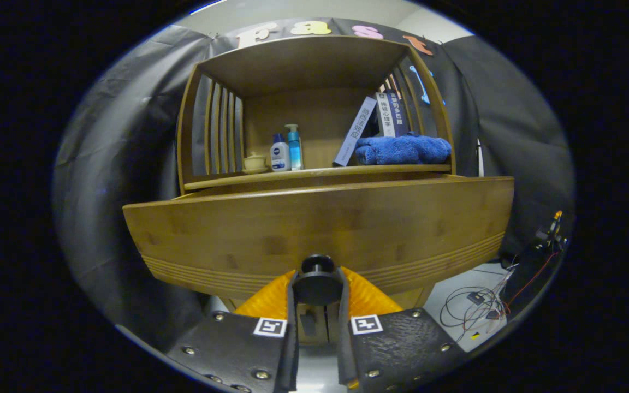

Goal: Pull open the drawer, take out the items inside it, and place them on the countertop above the cabinet.

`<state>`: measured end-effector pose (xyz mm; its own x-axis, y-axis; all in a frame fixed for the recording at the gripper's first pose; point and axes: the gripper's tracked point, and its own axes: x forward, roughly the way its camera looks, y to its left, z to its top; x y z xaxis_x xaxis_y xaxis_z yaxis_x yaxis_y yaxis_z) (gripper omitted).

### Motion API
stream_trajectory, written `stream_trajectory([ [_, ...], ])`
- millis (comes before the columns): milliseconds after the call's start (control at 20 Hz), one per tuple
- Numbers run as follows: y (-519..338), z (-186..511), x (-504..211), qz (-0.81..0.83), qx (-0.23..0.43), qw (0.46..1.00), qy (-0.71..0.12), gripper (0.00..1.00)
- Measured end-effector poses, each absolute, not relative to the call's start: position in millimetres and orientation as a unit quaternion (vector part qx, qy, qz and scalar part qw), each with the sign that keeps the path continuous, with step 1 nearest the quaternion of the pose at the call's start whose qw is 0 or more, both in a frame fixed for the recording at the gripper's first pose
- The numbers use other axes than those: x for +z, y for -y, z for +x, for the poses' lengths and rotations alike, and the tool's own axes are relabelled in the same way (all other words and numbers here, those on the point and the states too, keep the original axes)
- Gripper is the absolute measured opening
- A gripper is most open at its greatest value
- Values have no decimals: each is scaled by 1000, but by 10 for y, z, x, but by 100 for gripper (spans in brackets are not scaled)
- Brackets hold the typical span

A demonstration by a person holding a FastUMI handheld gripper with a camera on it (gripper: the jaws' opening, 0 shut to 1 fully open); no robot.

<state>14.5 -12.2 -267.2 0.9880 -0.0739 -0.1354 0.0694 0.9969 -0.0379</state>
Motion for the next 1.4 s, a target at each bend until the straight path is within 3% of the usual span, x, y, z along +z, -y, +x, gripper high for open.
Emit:
stream_trajectory([
  [500, -5, -92, -2715, -2, -32, 996, -85, 29],
  [700, -11, -111, -2733, 24, -31, 991, -130, 29],
  [1050, -36, -162, -2114, 68, -53, 991, -107, 99],
  [1400, 55, -14, -1790, 23, -67, 989, -129, 99],
])
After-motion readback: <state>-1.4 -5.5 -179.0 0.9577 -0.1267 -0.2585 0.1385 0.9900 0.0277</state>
